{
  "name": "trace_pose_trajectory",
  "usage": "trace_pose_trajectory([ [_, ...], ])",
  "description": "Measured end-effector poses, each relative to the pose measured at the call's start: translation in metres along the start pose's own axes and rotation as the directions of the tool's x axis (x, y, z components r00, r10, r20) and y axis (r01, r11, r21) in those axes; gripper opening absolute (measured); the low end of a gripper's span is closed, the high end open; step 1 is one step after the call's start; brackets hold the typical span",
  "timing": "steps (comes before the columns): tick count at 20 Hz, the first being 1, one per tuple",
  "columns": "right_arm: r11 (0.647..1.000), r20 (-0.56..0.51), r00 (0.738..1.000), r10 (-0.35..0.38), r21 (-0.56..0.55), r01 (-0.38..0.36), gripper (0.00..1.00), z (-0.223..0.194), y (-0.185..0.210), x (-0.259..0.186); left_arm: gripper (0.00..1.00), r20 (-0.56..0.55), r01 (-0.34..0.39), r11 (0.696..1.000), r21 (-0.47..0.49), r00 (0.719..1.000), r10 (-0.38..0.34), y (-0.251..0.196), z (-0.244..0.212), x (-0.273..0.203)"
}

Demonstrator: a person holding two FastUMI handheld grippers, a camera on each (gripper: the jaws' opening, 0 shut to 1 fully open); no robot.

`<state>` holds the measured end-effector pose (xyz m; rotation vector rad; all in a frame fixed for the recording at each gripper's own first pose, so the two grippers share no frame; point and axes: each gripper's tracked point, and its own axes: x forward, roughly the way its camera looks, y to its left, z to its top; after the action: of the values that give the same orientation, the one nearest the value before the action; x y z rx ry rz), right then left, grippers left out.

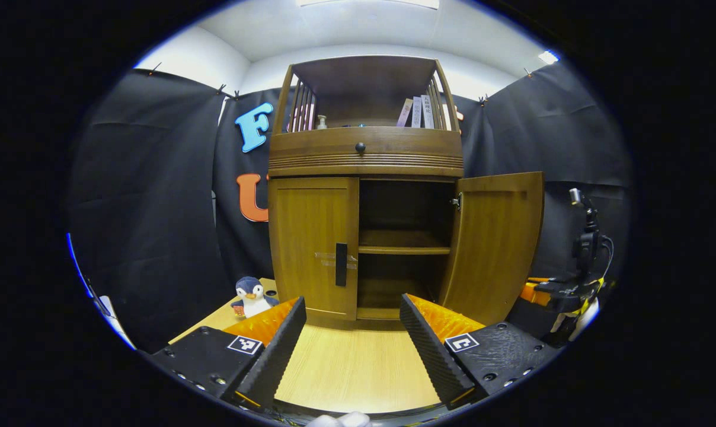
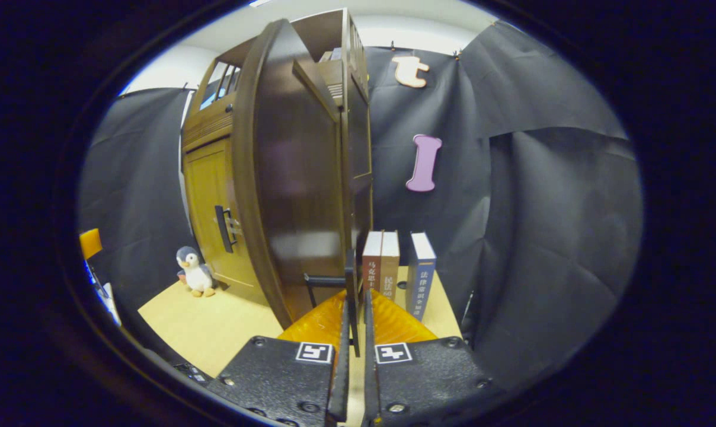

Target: Open the right door of the double-door shoe cabinet with the right hand, and open the left door with the left hand.

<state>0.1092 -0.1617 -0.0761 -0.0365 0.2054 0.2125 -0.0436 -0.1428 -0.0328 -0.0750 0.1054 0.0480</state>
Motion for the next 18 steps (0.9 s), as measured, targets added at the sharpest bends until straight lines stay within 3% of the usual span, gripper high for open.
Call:
trace_pose_trajectory([
  [1,1.000,0.010,1.000,-0.025,-0.005,0.025,0.24,0.004,-0.003,-0.009,0.96,0.003,0.013,1.000,0.004,1.000,-0.013,0.005,0.001,0.003],
  [4,0.992,0.054,0.991,-0.122,-0.006,0.123,0.54,0.023,-0.011,-0.037,0.96,0.016,0.050,0.998,0.029,0.999,-0.050,0.024,0.009,0.015],
  [6,0.987,0.081,0.984,-0.158,0.026,0.156,0.66,0.034,-0.001,-0.056,0.96,0.024,0.077,0.996,0.034,0.997,-0.078,0.036,0.011,0.025],
  [9,0.973,0.121,0.965,-0.232,0.047,0.228,0.94,0.049,0.012,-0.085,0.96,0.032,0.114,0.993,0.039,0.993,-0.115,0.054,0.015,0.039],
  [11,0.962,0.150,0.950,-0.274,0.045,0.270,0.99,0.058,0.025,-0.099,1.00,0.034,0.121,0.991,0.056,0.992,-0.123,0.069,0.015,0.048],
  [12,0.957,0.161,0.944,-0.289,0.049,0.284,0.99,0.059,0.032,-0.106,0.96,0.034,0.126,0.990,0.065,0.991,-0.128,0.075,0.015,0.053],
  [18,0.958,0.169,0.943,-0.286,0.084,0.275,0.99,0.051,0.106,-0.124,0.96,0.036,0.146,0.986,0.080,0.988,-0.150,0.104,0.004,0.095],
])
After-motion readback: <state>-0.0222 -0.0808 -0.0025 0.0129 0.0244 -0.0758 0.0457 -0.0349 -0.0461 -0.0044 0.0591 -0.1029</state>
